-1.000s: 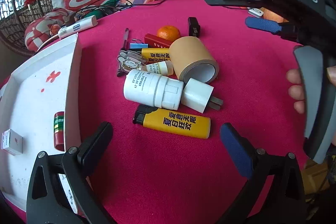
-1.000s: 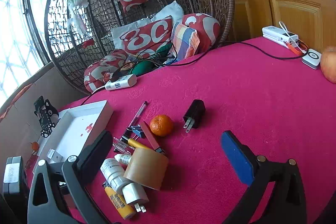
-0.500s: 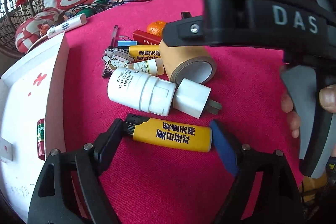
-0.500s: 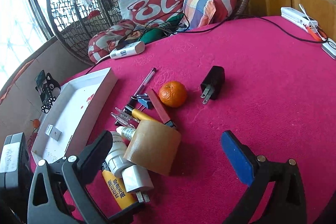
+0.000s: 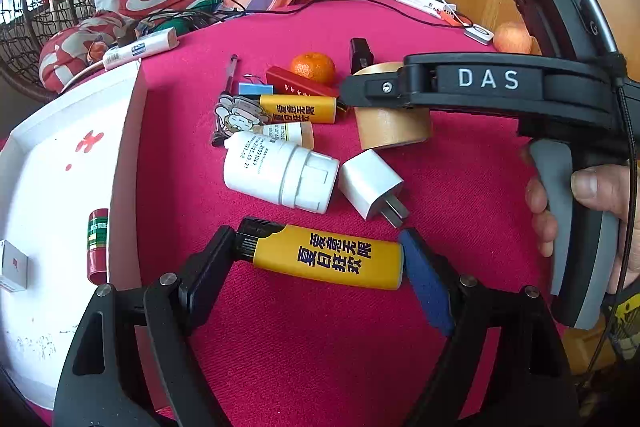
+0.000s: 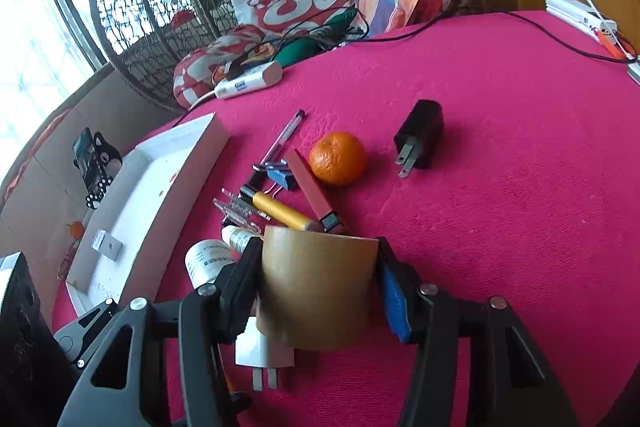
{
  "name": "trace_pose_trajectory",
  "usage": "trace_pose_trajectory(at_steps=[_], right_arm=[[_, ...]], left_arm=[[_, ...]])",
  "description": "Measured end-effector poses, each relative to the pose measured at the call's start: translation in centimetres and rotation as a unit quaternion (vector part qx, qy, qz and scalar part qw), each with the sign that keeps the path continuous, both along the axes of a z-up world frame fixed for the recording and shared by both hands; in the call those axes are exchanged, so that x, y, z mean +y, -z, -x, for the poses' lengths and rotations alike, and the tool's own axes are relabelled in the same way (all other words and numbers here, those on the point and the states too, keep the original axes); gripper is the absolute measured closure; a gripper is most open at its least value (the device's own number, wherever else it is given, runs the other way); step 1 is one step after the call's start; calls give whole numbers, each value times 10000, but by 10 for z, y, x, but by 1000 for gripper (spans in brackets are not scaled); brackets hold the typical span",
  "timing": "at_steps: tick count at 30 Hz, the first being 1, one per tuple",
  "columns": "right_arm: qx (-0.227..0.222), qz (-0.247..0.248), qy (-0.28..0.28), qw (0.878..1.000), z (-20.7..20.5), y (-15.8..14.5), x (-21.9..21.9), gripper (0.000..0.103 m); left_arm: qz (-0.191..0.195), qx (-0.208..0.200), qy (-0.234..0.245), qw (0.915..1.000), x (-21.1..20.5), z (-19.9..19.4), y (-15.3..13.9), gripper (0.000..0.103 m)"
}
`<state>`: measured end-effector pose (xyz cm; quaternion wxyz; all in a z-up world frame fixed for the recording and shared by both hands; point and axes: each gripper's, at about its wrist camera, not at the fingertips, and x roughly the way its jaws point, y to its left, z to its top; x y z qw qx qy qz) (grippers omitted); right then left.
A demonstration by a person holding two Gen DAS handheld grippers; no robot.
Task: Organize rigid objects
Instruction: 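Grasp the yellow lighter with the left tool while the right tool grasps the tan tape roll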
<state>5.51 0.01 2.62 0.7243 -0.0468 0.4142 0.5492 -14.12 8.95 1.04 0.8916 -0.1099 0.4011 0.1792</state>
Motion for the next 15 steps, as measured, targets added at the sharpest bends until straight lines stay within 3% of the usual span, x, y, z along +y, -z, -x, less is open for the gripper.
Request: trace_pose_trajectory(at_steps=[15], right_arm=[[-163, -553, 19, 9983, 10, -34, -12, 51]], left_arm=[[11, -329, -162, 9993, 5, 13, -23, 19]])
